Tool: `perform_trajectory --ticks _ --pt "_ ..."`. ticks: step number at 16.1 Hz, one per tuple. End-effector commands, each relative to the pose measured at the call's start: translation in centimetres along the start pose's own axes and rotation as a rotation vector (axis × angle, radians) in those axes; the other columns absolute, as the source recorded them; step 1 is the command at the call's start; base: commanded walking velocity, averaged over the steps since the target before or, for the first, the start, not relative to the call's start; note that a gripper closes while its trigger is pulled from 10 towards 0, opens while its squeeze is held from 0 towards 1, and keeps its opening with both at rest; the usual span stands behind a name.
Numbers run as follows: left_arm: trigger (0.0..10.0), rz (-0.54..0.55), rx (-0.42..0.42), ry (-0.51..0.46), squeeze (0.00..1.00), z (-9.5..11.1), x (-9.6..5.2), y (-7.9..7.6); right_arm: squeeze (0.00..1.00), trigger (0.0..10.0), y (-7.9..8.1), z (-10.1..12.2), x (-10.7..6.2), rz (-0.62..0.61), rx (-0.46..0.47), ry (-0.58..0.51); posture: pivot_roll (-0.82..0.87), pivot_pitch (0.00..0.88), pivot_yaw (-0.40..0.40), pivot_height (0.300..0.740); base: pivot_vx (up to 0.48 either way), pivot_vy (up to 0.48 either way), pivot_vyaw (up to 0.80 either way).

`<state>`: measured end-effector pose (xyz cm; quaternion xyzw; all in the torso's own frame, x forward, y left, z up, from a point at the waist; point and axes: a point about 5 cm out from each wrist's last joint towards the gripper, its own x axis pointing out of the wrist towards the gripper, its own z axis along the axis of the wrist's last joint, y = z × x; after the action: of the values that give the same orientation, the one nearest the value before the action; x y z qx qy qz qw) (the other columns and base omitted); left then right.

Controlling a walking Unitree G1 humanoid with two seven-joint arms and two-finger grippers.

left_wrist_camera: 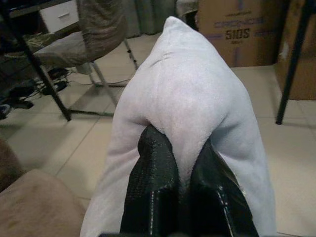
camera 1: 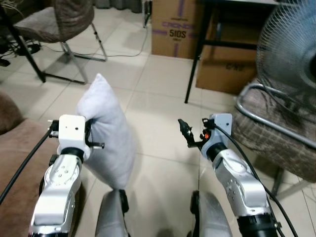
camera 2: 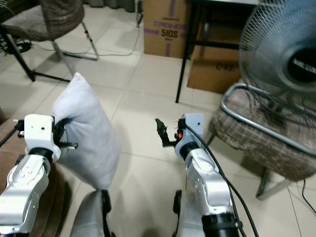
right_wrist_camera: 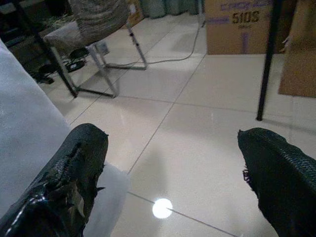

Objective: Move the pillow to the sofa from floor

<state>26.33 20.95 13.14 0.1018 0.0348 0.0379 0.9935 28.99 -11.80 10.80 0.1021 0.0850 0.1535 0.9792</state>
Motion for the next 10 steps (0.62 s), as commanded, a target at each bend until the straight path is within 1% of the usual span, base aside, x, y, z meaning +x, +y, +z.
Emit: perform_trajectory --ticks 1,4,7,8,9,10 --pt "10.0 0.015 0.020 -0.069 0.00 1.5 0.2 0.2 0.00 10.0 -0.1 0.7 -0.3 -0.007 0.007 -0.018 -0.03 0.000 0.020 0.631 0.000 0.000 0.00" --pt "10.0 -0.024 0.031 -0.089 0.00 2.2 0.9 -0.6 0.00 10.0 -0.3 1.2 -0.5 -0.023 0.013 -0.035 -0.05 0.000 0.040 0.661 0.000 0.000 0.00" --pt "10.0 -0.036 0.031 -0.103 0.00 2.7 1.2 -0.9 0.00 10.0 -0.1 2.2 -0.5 -0.023 -0.077 -0.083 -0.06 0.000 0.050 0.686 0.000 0.000 0.00" --pt "10.0 -0.026 0.044 -0.125 0.00 3.4 1.5 -0.7 0.00 10.0 -0.2 2.9 -0.5 -0.038 -0.022 -0.107 -0.06 0.000 0.048 0.701 0.000 0.000 0.00" --pt "10.0 -0.023 0.051 -0.131 0.00 3.6 1.6 -0.7 0.00 10.0 -0.2 3.0 -0.5 -0.043 -0.010 -0.112 -0.06 0.000 0.048 0.706 0.000 0.000 0.00" --pt "10.0 0.008 0.110 -0.172 0.00 4.7 1.8 -0.1 0.00 10.0 -0.2 3.5 -0.5 -0.044 -0.002 -0.124 -0.05 0.000 0.044 0.716 0.000 0.000 0.00"
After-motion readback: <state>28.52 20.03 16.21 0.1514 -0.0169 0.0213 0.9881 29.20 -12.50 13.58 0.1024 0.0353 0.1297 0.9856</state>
